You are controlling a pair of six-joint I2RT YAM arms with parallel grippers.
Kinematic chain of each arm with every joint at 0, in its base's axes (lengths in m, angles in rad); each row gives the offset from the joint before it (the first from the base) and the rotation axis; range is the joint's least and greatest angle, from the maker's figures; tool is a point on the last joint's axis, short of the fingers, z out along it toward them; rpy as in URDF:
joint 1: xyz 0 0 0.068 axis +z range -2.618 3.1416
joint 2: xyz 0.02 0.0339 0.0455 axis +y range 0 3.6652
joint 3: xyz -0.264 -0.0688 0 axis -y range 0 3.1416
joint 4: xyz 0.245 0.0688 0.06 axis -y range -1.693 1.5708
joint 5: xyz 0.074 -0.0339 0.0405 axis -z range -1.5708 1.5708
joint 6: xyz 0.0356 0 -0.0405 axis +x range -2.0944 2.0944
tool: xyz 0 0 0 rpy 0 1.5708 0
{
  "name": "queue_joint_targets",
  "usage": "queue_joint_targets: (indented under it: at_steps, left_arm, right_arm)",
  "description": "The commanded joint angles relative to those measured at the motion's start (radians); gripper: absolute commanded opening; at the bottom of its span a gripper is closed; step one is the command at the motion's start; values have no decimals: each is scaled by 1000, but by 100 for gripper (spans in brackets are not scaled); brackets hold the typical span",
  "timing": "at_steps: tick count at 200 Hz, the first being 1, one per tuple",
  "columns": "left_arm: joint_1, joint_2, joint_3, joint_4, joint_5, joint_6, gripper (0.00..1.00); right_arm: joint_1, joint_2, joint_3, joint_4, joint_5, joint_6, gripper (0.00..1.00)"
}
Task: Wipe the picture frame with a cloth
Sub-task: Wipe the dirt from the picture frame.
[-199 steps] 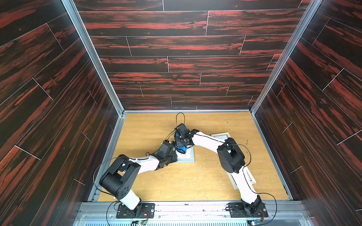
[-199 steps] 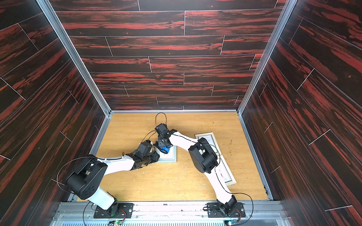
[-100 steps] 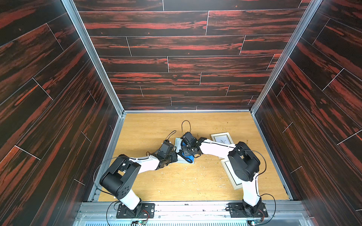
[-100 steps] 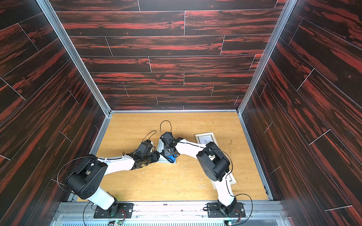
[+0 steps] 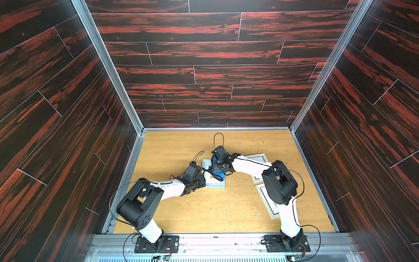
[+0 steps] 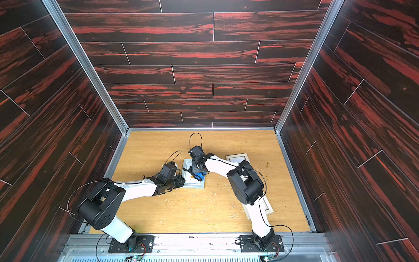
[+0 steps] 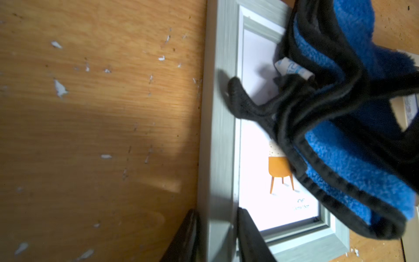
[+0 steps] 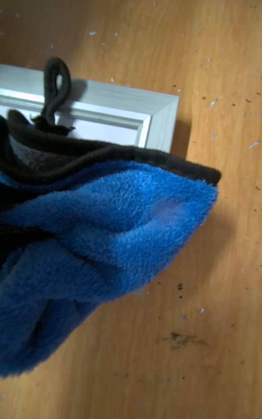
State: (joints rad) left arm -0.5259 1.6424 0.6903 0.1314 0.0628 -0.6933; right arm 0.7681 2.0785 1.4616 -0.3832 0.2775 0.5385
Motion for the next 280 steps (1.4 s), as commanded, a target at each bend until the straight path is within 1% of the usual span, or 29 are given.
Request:
queue_joint_targets:
  at_steps: [1, 14, 26, 53, 70, 81, 110, 127, 156, 164, 178, 190, 207, 219, 250, 265, 280]
  left_arm:
    - [14, 62, -49, -196, -60, -23, 33]
    - [15, 66, -48, -193, -49, -22, 33]
    - [14, 70, -50, -185, -40, -24, 33]
    - [14, 73, -51, -184, -35, -25, 33]
    - [13, 67, -53, -185, -34, -29, 33]
    - [14, 60, -55, -185, -34, -34, 33]
    - [14, 46, -66, -172, -37, -44, 33]
    - [14, 49, -66, -158, -28, -46, 33]
    - [14, 60, -55, -154, -12, -45, 33]
    - [15, 60, -52, -159, -12, -45, 33]
    - [14, 57, -54, -159, -14, -45, 33]
    - [14, 57, -57, -159, -14, -44, 33]
    - [14, 60, -57, -159, -14, -42, 33]
    - [14, 60, -62, -152, -13, -46, 33]
    - [14, 64, -65, -145, -13, -55, 33]
    - [13, 62, -63, -150, -13, -55, 33]
    - [13, 57, -61, -155, -16, -55, 33]
  right_arm:
    - [43, -73, -139, -93, 2, 21, 0]
    - [45, -106, -186, -63, -34, 31, 0]
    - [34, -101, -184, -48, -18, 22, 0]
    - [-28, -33, -80, -61, 0, 7, 0]
    - [-37, -5, -19, -87, -9, 3, 0]
    - [-25, -16, -28, -90, -21, 5, 0]
    - [38, -107, -166, -51, -74, 37, 0]
    - [76, -136, -201, -28, -107, 56, 0]
    - [98, -97, -157, -27, -136, 72, 0]
    - [97, -88, -143, -52, -104, 71, 0]
    - [87, -92, -134, -107, -6, 74, 0]
    - [63, -117, -166, -112, 23, 71, 0]
    - [34, -156, -222, -74, -4, 53, 0]
    - [38, -156, -218, -62, -35, 46, 0]
    - [131, -82, -121, -50, -119, 69, 0]
    - [147, -61, -98, -60, -117, 80, 0]
    - [125, -71, -124, -83, -66, 86, 0]
